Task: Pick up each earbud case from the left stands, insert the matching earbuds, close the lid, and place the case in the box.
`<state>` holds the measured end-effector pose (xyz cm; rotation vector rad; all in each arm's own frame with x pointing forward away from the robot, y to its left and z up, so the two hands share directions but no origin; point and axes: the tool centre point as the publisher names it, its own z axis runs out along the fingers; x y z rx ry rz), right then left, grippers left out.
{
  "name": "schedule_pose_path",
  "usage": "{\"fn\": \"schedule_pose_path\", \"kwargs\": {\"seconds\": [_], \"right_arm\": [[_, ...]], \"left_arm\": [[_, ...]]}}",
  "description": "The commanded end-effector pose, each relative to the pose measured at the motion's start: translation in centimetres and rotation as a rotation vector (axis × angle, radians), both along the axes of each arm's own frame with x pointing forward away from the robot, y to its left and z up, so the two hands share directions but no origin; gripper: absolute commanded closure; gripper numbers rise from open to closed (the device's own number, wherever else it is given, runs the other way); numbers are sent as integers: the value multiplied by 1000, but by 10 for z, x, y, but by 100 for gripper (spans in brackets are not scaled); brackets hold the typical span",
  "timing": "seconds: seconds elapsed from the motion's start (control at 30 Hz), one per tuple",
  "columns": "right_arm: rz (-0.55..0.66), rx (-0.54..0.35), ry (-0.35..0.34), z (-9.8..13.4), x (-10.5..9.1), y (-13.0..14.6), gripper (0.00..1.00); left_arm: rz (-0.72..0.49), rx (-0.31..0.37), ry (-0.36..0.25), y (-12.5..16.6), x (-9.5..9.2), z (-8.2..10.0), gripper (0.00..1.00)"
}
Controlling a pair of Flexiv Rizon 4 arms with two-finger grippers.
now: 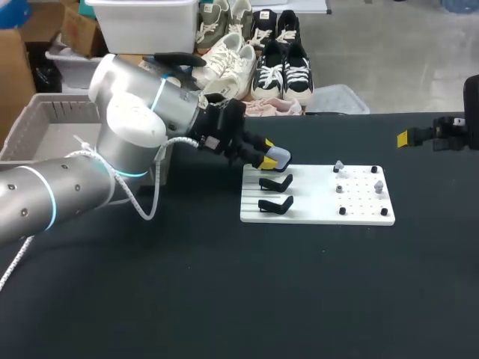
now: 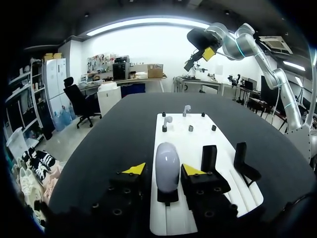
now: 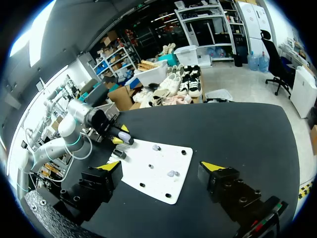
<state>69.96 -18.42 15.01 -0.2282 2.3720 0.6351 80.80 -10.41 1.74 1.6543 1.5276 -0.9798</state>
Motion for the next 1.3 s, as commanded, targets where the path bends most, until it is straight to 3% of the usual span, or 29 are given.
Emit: {"fn": "schedule_pose_path", "kwargs": {"seconds": [0.03, 0.4, 0.47, 0.5, 0.7, 0.87, 1.07, 1.1, 1.2, 1.3], "right_arm": [[6, 4, 1, 0, 1, -1, 0], [6, 4, 1, 0, 1, -1, 0], [6, 4, 1, 0, 1, -1, 0], [6, 4, 1, 0, 1, -1, 0], [6, 4, 1, 0, 1, -1, 0], [6, 4, 1, 0, 1, -1, 0], [6, 4, 1, 0, 1, -1, 0], [6, 4, 1, 0, 1, -1, 0], [6, 4, 1, 0, 1, -1, 0], [6, 4, 1, 0, 1, -1, 0]], "left_arm": [[-3, -1, 1, -1, 1, -2, 57], [-7, 0, -10, 0, 1, -4, 60], [-15, -1, -14, 0, 1, -4, 78], [-15, -2, -15, 0, 1, -4, 100], [-3, -25, -11, 11, -3, 4, 100], [6, -78, -4, 30, -13, 30, 100], [11, -168, -23, 47, -52, 70, 100], [19, -191, -60, 50, -63, 77, 100], [47, -226, -56, 53, -82, 90, 100], [75, -248, -99, 55, -97, 98, 100]]}}
